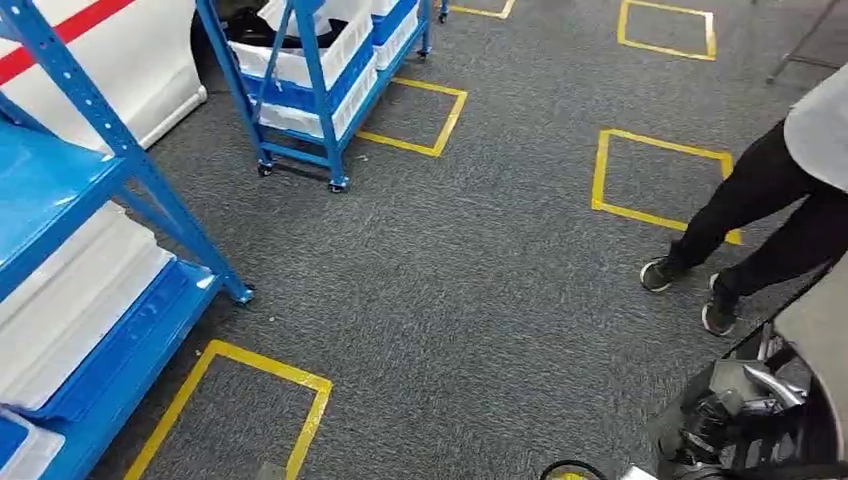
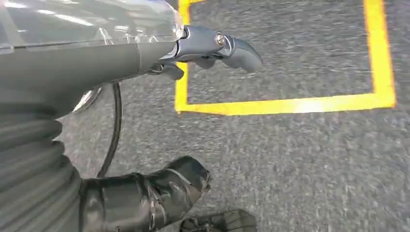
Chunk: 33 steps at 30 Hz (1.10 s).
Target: Take the parts from the cabinet and place them on the table.
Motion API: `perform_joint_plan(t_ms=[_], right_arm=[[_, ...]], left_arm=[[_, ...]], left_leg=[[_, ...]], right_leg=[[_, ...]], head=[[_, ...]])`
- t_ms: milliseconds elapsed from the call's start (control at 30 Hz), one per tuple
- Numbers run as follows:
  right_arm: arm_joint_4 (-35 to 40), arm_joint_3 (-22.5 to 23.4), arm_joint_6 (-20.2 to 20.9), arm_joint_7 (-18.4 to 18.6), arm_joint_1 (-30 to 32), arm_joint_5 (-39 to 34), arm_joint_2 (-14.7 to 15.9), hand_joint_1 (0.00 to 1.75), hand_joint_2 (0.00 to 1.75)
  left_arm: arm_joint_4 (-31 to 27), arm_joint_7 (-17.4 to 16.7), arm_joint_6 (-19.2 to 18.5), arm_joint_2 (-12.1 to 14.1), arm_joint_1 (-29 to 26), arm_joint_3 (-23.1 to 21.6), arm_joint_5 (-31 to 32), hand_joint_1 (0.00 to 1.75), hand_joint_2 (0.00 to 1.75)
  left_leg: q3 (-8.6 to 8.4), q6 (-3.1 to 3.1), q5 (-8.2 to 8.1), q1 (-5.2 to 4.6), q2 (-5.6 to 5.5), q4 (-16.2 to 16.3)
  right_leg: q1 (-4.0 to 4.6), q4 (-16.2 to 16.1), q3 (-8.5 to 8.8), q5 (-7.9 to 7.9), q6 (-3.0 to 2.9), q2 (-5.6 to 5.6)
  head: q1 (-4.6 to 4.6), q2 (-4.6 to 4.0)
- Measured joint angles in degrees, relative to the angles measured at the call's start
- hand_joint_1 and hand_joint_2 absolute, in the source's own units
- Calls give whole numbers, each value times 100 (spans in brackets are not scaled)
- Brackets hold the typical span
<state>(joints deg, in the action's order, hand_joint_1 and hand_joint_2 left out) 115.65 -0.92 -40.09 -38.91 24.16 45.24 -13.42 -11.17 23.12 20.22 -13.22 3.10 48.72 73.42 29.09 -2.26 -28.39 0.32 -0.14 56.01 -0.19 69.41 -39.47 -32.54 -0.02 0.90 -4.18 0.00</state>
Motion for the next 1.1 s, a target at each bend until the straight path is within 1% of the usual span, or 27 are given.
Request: perform_joint_plan(t_ms=[33,67,100,133,167,200,233,267,367,400,433,467,533,567,600,633,700,733,767,833,867,900,933,967,1000,1067,1100], right_arm=[[0,4,2,-2,14,-9,-7,175,175],[0,15,0,-7,35,-33,-13,175,175],[0,28,0,-13,55,-52,-15,175,175],[0,39,0,-22,61,-63,-17,175,175],[0,46,2,-28,63,-72,-17,175,175],[7,52,2,-31,63,-78,-20,175,175],[13,55,0,-31,55,-79,-22,175,175],[20,57,2,-31,60,-79,-26,175,175],[35,63,2,-28,68,-74,-35,175,175],[42,74,0,-28,70,-72,-42,175,175],[50,85,0,-31,76,-72,-61,175,175],[66,85,-2,-37,60,-72,-76,175,175],[66,87,-2,-52,52,-72,-94,175,175],[66,90,-2,-55,52,-72,-96,175,175],[66,90,-2,-55,54,-72,-96,175,175],[66,92,-2,-52,54,-72,-98,175,175],[66,96,-2,-41,53,-72,-107,175,175],[66,96,-2,-35,53,-72,-109,175,175],[66,96,-2,-26,45,-72,-109,175,175],[66,98,-2,-20,53,-44,-109,175,175],[66,109,-2,-9,66,-22,-109,175,175],[66,124,-2,-6,78,4,-109,175,175],[66,144,-2,-2,94,22,-109,175,175],[70,157,-2,7,82,28,-109,175,175],[70,160,-2,7,68,26,-109,175,175],[70,177,-2,7,76,-4,-109,175,175],[70,181,-2,7,80,-24,-109,175,175]], left_arm=[[0,2,2,2,-10,0,0,0,175],[0,2,2,2,-13,2,-4,0,175],[0,2,2,2,-12,4,-2,0,175],[0,2,2,0,-6,4,-2,0,175],[0,2,2,-2,-1,4,-2,0,175],[0,2,2,-7,3,4,0,0,175],[0,2,2,-5,4,6,0,0,175],[0,2,2,-7,7,7,0,0,175],[0,0,2,-7,34,7,0,0,175],[0,2,2,-9,43,9,0,0,175],[0,0,2,-9,46,9,0,0,175],[0,0,2,-9,44,9,2,0,175],[0,0,2,-9,16,9,2,0,175],[0,0,2,-9,3,13,2,0,175],[0,0,2,-9,-6,15,2,0,175],[0,0,0,-9,-6,17,2,0,175],[0,4,0,-7,6,17,2,0,175],[0,4,0,-7,4,22,0,0,175],[0,4,-2,-7,-4,31,0,0,175],[0,11,-4,-7,21,33,-2,0,175],[0,11,-4,-7,23,35,-4,0,175],[0,13,-4,-18,23,39,-9,0,175],[0,15,-4,-20,34,44,-9,0,175],[0,24,-4,-24,32,46,-9,0,175],[0,26,-6,-26,18,46,-5,0,175],[0,26,-7,-24,-7,55,-2,0,175],[0,26,-7,-24,-6,61,0,0,175]], left_leg=[[3,-8,-9,-7,94,6],[5,-6,-19,-8,184,12],[1,1,-32,-7,274,16],[-8,10,-50,-2,351,25],[-18,30,-76,3,418,46],[-34,57,-106,9,472,69],[-43,89,-133,-2,517,85],[-37,129,-160,-36,558,110],[-87,191,-175,-32,688,97],[-95,231,-209,-18,684,108],[-58,262,-318,15,429,218],[89,266,-552,23,203,549],[548,280,-1016,26,77,1542],[735,282,-1105,26,67,1919],[785,277,-1027,26,66,1989],[707,264,-819,27,62,1773],[290,236,-251,40,-44,801],[125,223,-110,58,-282,368],[81,218,-177,56,-458,245],[98,181,-172,31,-364,256],[72,143,-154,15,-300,253],[69,75,-102,50,-223,177],[61,28,-70,56,-141,149],[67,-2,-56,50,-82,135],[77,-11,-57,33,-10,135],[89,-25,-68,4,169,144],[91,-28,-74,-4,246,146]], right_leg=[[-21,422,-199,-167,23,-24],[-43,699,-333,-227,48,-30],[-66,687,-321,-135,73,-40],[-85,388,-161,70,91,-68],[-99,-116,118,325,102,-130],[-103,-669,433,543,100,-271],[-58,-976,584,443,78,-521],[-26,-991,576,489,23,-462],[11,-974,536,484,-37,-300],[-34,-1016,554,513,-89,-239],[-50,-1036,566,528,-116,-195],[-55,-1036,554,532,-162,-154],[-47,-1034,544,538,-181,-26],[-40,-1031,542,541,-184,54],[-38,-1026,549,541,-184,132],[-39,-1019,557,541,-184,215],[-48,-990,570,535,-175,382],[-58,-966,557,528,-156,449],[-22,-914,519,521,-115,517],[-58,-949,475,566,-32,634],[-76,-979,467,598,18,705],[-67,-977,434,611,53,745],[-56,-887,414,527,51,441],[-29,-628,298,326,65,167],[-34,-233,123,99,88,51],[-55,613,-257,-259,114,-31],[-57,752,-313,-258,117,-39]], head=[[4,-2],[0,0],[2,0],[2,-2],[0,-2],[0,0],[-2,0],[4,0],[2,-2],[4,0],[4,-2],[7,0],[4,-2],[7,0],[7,0],[7,0],[7,0],[7,0],[4,-2],[4,0],[7,0],[4,0],[4,0],[-7,-2],[-4,-2],[-4,-2],[-2,0]])
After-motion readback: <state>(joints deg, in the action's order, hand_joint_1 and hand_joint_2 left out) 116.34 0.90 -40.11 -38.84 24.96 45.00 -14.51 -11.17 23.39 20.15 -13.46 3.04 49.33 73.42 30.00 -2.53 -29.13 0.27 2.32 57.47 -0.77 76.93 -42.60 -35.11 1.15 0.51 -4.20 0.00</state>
